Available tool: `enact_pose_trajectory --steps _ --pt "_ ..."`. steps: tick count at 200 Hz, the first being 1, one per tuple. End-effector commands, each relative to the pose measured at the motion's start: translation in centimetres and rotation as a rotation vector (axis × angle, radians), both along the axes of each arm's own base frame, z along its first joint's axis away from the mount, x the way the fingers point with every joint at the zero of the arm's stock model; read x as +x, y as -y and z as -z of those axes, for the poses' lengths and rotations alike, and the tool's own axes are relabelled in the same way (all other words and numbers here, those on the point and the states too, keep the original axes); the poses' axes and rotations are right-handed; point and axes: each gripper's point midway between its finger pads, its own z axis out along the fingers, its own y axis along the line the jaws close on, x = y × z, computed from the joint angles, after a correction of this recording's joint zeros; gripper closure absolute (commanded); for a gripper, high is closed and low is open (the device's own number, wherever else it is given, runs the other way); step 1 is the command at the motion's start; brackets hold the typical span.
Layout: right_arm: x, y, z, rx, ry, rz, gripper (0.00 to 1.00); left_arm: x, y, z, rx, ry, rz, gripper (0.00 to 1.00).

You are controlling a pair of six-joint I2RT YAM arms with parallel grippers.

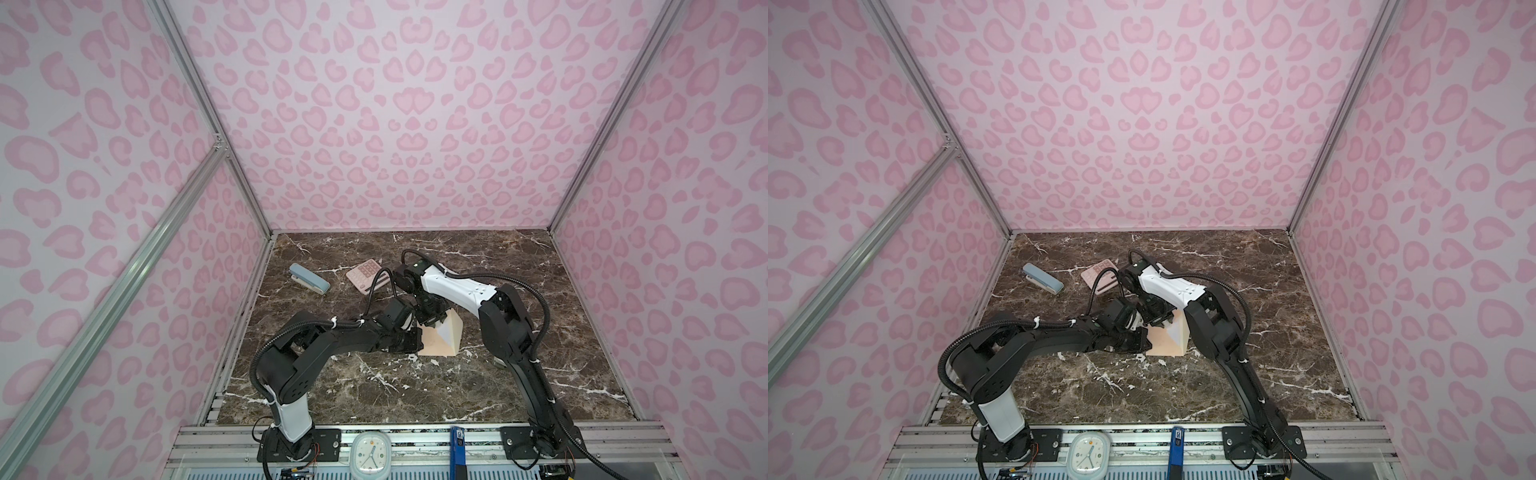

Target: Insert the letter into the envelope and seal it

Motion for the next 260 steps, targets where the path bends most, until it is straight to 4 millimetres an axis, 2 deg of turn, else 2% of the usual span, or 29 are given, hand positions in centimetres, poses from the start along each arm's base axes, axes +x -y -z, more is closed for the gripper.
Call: enact_pose_trajectory --steps 1,46,62,66,111,143,192,234,260 --pt "-1.7 -0.4 0.3 0.007 -0.076 -0.026 1.00 0.0 -1.5 1.3 0.095 0.018 0.002 0.96" --pt "-1.9 -1.0 -0.7 0.064 -0.077 -0.016 1.00 0.0 -1.5 1.4 0.093 0.018 0.001 0.96" --pt "-1.8 -0.6 -0.4 0.059 -0.078 -0.003 1.00 -0.1 -1.6 1.4 0.093 0.018 0.000 0.96" --pt "-1.6 -0.5 -1.3 0.076 -0.060 0.000 1.00 0.0 -1.6 1.4 0.092 0.018 -0.002 0.96" --pt "-1.4 0.5 -2.2 0.138 -0.055 0.048 1.00 -0.1 -1.7 1.4 0.093 0.016 -0.003 0.96" --pt "-1.8 1.3 -1.8 0.144 -0.074 0.061 1.00 0.1 -1.6 1.4 0.089 0.018 -0.004 0.96" --pt "-1.7 0.7 -1.4 0.197 -0.093 0.081 1.00 0.0 -1.6 1.4 0.090 0.016 -0.003 0.96" --pt "-2.1 1.0 -1.6 0.161 -0.100 0.058 1.00 0.1 -1.6 1.4 0.089 0.017 -0.004 0.96" --pt "-2.2 1.2 -1.1 0.136 -0.116 0.050 1.00 0.0 -1.6 1.5 0.090 0.015 -0.005 0.96"
